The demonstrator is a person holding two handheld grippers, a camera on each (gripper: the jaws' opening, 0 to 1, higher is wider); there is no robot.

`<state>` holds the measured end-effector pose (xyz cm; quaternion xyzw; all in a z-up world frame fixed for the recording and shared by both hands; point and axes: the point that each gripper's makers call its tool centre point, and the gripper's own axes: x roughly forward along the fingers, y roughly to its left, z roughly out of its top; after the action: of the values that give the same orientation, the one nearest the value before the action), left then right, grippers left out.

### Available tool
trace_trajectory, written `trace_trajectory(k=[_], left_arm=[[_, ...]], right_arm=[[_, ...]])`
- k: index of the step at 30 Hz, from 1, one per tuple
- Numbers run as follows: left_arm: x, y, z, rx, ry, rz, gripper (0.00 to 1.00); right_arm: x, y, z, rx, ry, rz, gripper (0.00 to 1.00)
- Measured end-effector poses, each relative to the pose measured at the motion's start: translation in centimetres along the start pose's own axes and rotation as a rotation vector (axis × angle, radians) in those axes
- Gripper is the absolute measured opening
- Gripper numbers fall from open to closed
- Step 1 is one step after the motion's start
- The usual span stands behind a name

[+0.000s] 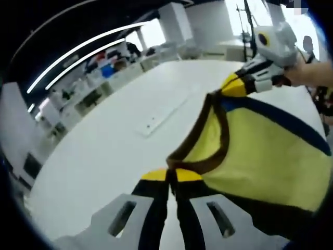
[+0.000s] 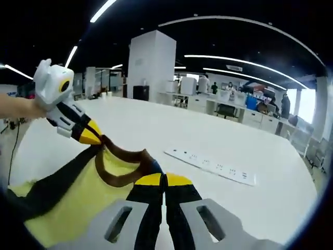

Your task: Fold the garment on the visible template until the final outline fits inside the template.

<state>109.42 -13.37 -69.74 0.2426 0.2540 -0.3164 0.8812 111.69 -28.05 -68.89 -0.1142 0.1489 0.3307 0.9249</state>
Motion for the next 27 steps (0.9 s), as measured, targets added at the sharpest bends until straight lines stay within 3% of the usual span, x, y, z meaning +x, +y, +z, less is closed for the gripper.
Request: trace_trajectory(k=[9,18,23,27], left_arm=[[4.0,1.2,-1.8,0.002,0.053,0.001,0.00],[6.3,1.9,-3.1,0.013,0.078,0.009,0.00],[7.0,2.3,-3.5,-0.043,0.066,0.017,0.00],[7.5,2.6,-3.7,-0.061,0.064,0.020,0.00]], right_arm=[[3.4,-1.3,-2.3,0.018,0.073,-0.022,0.01],[5.2,-1.9,-4.8,-0.064,0.142,-0.044,0.01],[5.8,-2.0,-5.5,-0.118,0.175,-0.046,0.01],[6.0,-2.2,-5.8,-0.100,0.180,-0.052,0.01]])
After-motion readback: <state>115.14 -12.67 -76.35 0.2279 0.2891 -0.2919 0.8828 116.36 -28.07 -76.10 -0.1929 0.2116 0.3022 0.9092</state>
